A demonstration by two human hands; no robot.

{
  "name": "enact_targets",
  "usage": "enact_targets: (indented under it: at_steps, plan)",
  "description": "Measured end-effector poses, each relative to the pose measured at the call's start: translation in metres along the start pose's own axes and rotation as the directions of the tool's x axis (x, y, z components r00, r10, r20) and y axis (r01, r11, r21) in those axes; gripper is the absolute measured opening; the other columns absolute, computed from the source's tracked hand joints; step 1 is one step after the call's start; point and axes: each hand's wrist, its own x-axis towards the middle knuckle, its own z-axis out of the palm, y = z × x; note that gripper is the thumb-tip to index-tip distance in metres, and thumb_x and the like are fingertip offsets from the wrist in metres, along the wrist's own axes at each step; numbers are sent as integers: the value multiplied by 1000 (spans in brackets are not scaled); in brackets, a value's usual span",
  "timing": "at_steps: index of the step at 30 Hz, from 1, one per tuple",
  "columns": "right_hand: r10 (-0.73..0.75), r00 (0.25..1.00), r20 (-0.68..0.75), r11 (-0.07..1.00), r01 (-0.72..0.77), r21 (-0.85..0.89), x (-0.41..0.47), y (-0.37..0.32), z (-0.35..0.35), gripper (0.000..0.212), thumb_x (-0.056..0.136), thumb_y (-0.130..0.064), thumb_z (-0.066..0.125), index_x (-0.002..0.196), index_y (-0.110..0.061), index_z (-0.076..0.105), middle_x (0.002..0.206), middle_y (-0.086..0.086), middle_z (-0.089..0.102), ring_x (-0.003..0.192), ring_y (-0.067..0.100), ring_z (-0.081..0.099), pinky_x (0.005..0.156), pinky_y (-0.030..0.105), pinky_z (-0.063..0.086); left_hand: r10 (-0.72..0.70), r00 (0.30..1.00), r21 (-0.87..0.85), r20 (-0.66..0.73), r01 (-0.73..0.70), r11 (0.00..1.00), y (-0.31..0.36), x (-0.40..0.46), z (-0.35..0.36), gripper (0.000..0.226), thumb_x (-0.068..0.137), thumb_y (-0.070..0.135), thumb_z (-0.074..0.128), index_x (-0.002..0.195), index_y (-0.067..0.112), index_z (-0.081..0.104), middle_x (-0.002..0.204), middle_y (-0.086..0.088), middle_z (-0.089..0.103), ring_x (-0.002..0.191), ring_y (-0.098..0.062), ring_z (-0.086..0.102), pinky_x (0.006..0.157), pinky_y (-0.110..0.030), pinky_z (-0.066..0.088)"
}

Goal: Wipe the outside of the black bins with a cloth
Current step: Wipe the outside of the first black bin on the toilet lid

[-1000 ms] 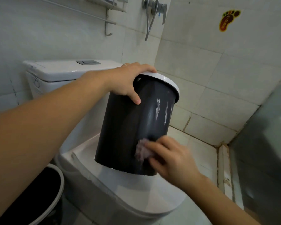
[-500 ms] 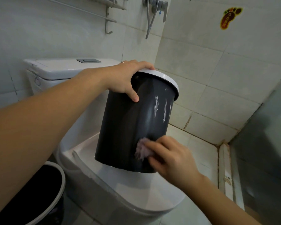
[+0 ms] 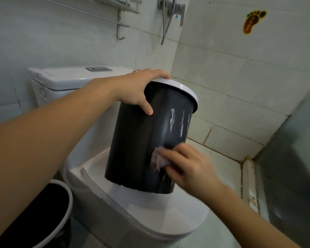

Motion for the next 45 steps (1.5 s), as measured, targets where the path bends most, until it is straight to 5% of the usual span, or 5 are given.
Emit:
enact_targets:
  at_steps: [7, 14, 24, 30, 45]
  plan:
    - [302, 944, -134, 952, -305, -4, 58, 25, -16, 28, 89, -23, 72, 116, -16, 70, 92, 6, 59, 75, 24, 58, 56, 41, 51, 21, 1000, 19, -2, -21, 1000, 9, -1, 1, 105, 58, 25, 93, 142, 46, 33, 139, 7, 42, 128, -21, 36, 106, -39, 35]
    - [125, 990, -59, 992, -124, 11, 28, 16, -14, 28, 87, -23, 71, 114, -16, 70, 91, 4, 60, 74, 21, 58, 54, 39, 52, 25, 1000, 56, 5, -25, 998, 13, -3, 1, 107, 57, 27, 94, 142, 45, 33, 140, 4, 43, 129, -24, 36, 110, -47, 33]
    - [407, 882, -239, 910, -413, 26, 85, 39, -23, 25, 89, -29, 69, 113, -22, 70, 88, 0, 56, 73, 23, 56, 61, 29, 38, 43, 999, 83, 6, -43, 996, 19, -5, 2, 107, 58, 29, 93, 143, 46, 31, 140, 5, 42, 129, -23, 36, 111, -46, 32]
    - [270, 941, -203, 962, -273, 15, 77, 24, -17, 29, 87, -28, 72, 115, -18, 70, 92, 3, 60, 77, 22, 59, 58, 33, 48, 42, 999, 64, 1, -42, 997, 18, -5, 2, 106, 58, 27, 93, 143, 45, 32, 139, 5, 42, 129, -23, 36, 110, -46, 33]
    - [337, 923, -188, 941, -330, 67, 64, 38, -22, 27, 89, -25, 71, 114, -17, 70, 95, 4, 61, 76, 24, 59, 63, 36, 49, 40, 999, 42, 16, -40, 998, 17, -5, 0, 104, 56, 26, 94, 138, 47, 34, 123, 15, 38, 123, -19, 37, 107, -45, 35]
